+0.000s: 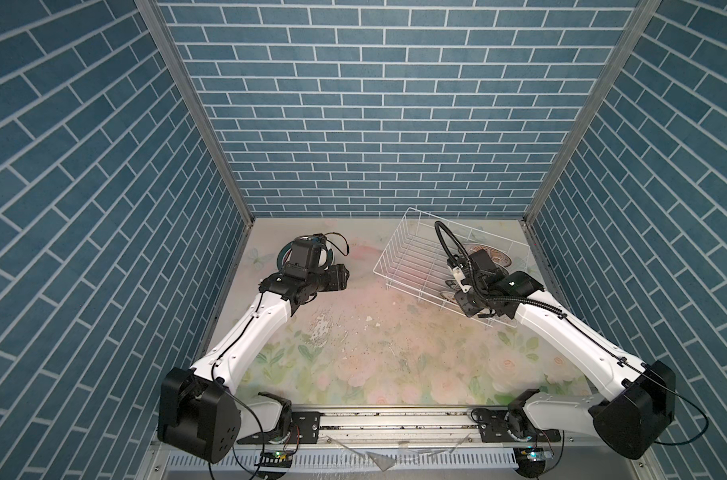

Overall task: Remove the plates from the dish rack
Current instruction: 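Withdraw the left gripper toward the stack while right grips the orange-sunburst plate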

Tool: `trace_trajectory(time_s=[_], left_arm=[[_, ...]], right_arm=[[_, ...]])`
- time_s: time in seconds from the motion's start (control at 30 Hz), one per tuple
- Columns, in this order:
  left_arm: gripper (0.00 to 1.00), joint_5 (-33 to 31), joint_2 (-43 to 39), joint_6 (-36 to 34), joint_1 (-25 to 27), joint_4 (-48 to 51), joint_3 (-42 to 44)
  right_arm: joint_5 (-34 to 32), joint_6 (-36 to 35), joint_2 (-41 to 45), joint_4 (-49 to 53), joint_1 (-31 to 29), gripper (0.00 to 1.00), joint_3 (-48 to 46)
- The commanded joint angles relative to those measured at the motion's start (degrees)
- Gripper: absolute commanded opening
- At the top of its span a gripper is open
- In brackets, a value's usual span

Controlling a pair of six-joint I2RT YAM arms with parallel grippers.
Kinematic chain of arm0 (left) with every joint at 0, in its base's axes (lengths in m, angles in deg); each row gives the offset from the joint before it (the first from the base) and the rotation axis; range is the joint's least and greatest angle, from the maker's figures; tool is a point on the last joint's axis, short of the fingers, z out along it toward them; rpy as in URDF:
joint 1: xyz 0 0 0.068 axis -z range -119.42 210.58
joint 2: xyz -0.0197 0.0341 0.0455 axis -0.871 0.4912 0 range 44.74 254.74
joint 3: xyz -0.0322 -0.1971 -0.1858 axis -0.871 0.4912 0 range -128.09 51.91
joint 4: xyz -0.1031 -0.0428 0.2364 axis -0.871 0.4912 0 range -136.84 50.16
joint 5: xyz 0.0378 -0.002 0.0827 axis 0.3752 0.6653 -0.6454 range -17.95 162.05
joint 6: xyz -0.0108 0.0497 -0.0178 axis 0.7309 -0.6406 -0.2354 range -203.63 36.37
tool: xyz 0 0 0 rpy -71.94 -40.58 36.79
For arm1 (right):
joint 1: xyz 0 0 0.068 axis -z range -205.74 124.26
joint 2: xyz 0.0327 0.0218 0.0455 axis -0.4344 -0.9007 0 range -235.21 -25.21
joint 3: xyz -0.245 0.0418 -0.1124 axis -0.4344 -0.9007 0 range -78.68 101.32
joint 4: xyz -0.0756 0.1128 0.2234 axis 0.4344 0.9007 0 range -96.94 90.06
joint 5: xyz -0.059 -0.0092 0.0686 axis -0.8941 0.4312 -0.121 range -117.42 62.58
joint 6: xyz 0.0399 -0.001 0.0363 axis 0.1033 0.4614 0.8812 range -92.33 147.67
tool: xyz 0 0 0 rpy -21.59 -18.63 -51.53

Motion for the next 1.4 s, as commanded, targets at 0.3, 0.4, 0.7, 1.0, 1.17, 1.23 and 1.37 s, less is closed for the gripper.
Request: trace_trajectory(time_s=[0.3,0.4,0.7,1.0,1.17,1.23,1.37], left_arm=[[0.70,-1.0,-4.8,3.1,-2.2,-1.9,4.2],[0.71,-1.3,-6.9,2.9,-2.7,-1.4,4.7],[0.74,-2.7,-14.2,2.6,-4.8,0.8,7.4],[0.75,-2.3,-14.1,2.6,-5.9,1.5,7.9],[0.75,-2.3,-14.0,2.9,-5.9,1.0,8.1],[0.75,-2.6,-13.9,3.0,-5.9,1.1,8.1],[0.75,-2.8,-13.4,3.2,-5.9,1.0,8.4]], right_arm=[[-4.4,-2.4,-5.6,1.6,-0.4,0.32,0.0],[-5.3,-3.5,-6.4,1.3,-0.4,0.27,-0.2],[-7.6,-10.0,-6.2,-1.1,-1.1,0.11,-2.5],[-8.1,-9.9,-6.3,-2.1,-2.9,0.01,-3.6],[-11.4,-9.0,-5.2,-4.0,-4.2,0.00,-3.0],[-13.5,-9.0,-4.2,-5.1,-4.8,0.00,-2.6],[-18.4,-9.8,-1.6,-8.0,-6.2,0.00,-2.0]])
